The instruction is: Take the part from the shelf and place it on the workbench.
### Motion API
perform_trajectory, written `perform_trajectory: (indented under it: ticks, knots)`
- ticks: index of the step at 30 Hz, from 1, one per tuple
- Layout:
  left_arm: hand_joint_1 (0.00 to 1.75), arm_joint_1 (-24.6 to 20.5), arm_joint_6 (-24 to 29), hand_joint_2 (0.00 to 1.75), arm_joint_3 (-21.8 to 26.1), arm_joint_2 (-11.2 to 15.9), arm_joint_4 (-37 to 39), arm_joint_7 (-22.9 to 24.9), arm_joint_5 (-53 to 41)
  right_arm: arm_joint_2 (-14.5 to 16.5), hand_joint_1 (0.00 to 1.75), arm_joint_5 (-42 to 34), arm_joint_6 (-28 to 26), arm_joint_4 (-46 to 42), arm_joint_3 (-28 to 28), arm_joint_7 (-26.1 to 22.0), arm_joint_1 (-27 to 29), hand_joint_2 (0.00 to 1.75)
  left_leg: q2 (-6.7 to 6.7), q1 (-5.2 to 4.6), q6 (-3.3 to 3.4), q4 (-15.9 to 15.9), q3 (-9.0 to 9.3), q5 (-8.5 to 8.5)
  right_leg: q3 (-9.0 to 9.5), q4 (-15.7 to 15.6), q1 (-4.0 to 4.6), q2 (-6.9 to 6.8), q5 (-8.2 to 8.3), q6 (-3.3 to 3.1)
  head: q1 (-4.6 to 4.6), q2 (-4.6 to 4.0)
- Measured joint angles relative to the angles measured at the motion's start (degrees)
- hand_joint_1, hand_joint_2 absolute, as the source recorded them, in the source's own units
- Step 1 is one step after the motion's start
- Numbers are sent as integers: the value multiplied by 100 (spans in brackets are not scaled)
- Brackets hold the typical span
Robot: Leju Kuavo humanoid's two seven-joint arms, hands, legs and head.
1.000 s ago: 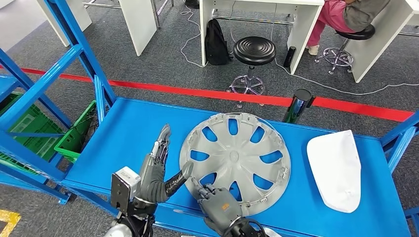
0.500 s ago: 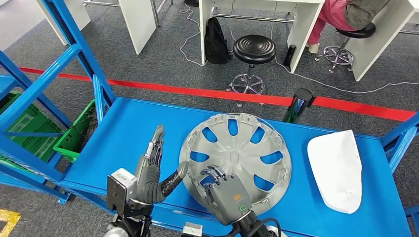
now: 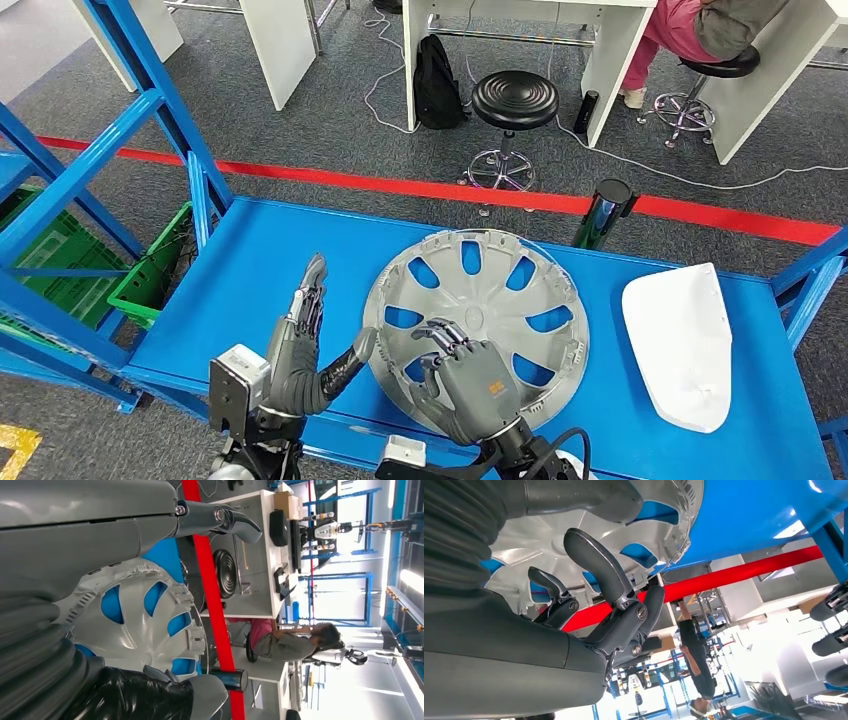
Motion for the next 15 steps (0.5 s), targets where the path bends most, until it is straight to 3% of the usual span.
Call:
perform_trajectory:
  ticks: [2, 6, 15]
  knots:
    - [0, 0, -21, 175, 0, 2, -3, -20, 10, -15, 0, -308, 354, -1, -8, 79, -2, 175, 0, 0, 0, 0, 0, 0, 0, 0, 0, 0, 0, 0, -1, 0]
    - [0, 0, -43, 175, 1, 8, -2, -103, 61, -101, 0, -1263, 843, -1, -27, 115, -5, 175, 0, 0, 0, 0, -2, 0, -1, 0, 0, 0, 0, 0, 1, 0]
    - [0, 11, 108, 175, 2, 49, -1, -227, 126, -361, 0, -3763, -2, -375, -491, -1327, 222, 175, 0, -1, 2, 1, -2, -2, -2, -1, -1, 0, 0, 0, 1, -1]
